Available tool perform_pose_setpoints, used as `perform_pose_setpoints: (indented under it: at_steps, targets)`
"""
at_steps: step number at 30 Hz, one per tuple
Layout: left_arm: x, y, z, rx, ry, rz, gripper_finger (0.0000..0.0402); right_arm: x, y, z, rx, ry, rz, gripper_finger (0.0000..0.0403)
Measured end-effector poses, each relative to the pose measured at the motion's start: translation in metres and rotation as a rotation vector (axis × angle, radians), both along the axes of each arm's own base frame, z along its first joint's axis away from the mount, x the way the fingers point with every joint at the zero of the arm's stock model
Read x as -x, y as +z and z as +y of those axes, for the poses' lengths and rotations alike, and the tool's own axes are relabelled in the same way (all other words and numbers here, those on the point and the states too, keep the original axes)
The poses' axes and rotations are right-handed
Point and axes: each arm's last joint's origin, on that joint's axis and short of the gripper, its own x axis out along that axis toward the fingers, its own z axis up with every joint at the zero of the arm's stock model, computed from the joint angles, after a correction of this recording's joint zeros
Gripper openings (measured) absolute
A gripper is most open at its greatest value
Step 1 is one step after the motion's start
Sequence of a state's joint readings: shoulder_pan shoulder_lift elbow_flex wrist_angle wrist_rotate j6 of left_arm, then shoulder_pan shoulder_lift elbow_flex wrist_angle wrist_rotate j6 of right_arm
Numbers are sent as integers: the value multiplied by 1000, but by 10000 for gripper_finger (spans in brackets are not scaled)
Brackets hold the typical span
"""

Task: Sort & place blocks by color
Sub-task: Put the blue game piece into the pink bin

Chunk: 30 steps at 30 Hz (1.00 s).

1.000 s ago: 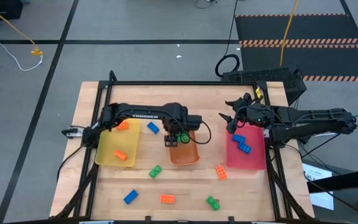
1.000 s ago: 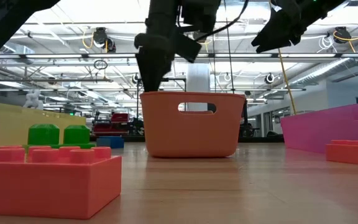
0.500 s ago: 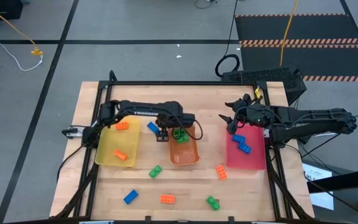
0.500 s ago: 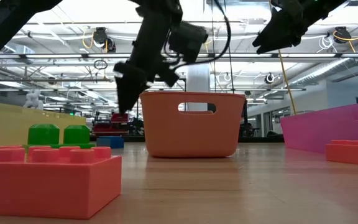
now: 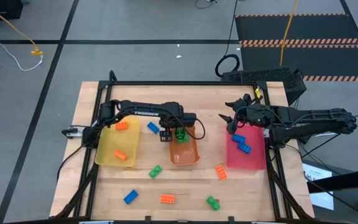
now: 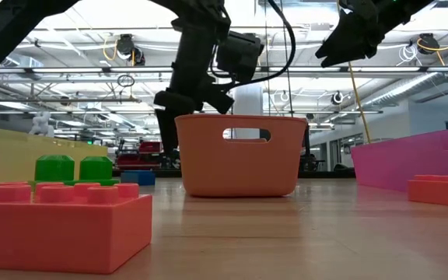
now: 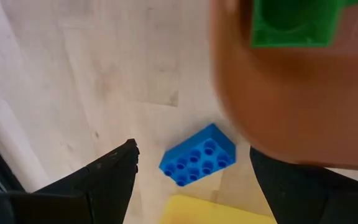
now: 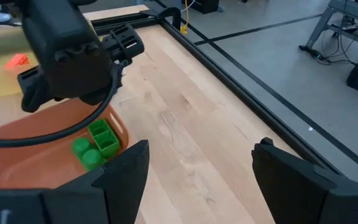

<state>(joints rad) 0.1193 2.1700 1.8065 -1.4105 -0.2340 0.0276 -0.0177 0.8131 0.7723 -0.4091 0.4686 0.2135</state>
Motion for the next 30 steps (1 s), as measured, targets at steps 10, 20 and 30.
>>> perform_pose_setpoints:
  at_steps: [10,20,30]
  targets:
    - [-6,-1,13,-13,33,-85,310,0,0,0,1,0,1,270]
    - [10,21,31,-115,59,-43,310,0,0,0,7,3,8,270]
    - [41,101,37,-135,127,-456,310,2,-4,0,-5,-3,43,270]
